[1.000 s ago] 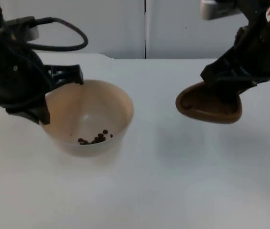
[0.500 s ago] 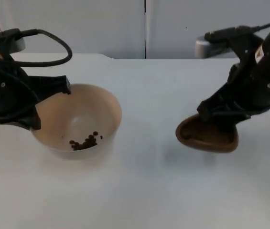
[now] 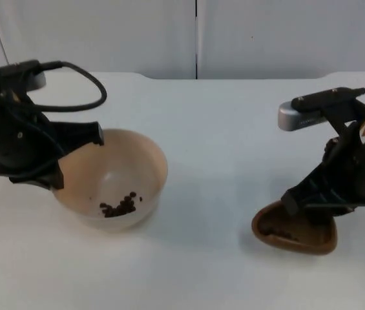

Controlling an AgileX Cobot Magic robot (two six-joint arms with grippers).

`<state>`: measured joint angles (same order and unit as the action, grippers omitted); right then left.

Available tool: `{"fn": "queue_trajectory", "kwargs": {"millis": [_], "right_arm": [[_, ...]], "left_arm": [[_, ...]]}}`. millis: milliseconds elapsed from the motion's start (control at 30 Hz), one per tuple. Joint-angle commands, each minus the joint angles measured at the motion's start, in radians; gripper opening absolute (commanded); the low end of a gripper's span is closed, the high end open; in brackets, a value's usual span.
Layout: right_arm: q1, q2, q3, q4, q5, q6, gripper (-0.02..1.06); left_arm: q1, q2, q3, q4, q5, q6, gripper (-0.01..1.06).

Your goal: Pick up the bowl with the left hand and pour the coffee beans from the cup into the bowl with the right hand.

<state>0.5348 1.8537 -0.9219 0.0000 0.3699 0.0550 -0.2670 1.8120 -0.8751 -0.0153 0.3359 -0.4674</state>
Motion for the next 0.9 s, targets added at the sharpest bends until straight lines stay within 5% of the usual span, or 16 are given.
{"fn": "queue_trajectory", "kwargs": {"millis": [0, 867], "right_arm": [[-0.002, 0.001, 0.006, 0.0, -0.022, 0.004, 0.0], [-0.002, 0.079, 0.006, 0.0, -0.072, 0.046, 0.0]], "left_arm": [[0.002, 0.017, 0.003, -0.003, -0.027, 0.001, 0.0], [0.002, 0.037, 0.003, 0.0, -0.02, -0.001, 0.0]]}}
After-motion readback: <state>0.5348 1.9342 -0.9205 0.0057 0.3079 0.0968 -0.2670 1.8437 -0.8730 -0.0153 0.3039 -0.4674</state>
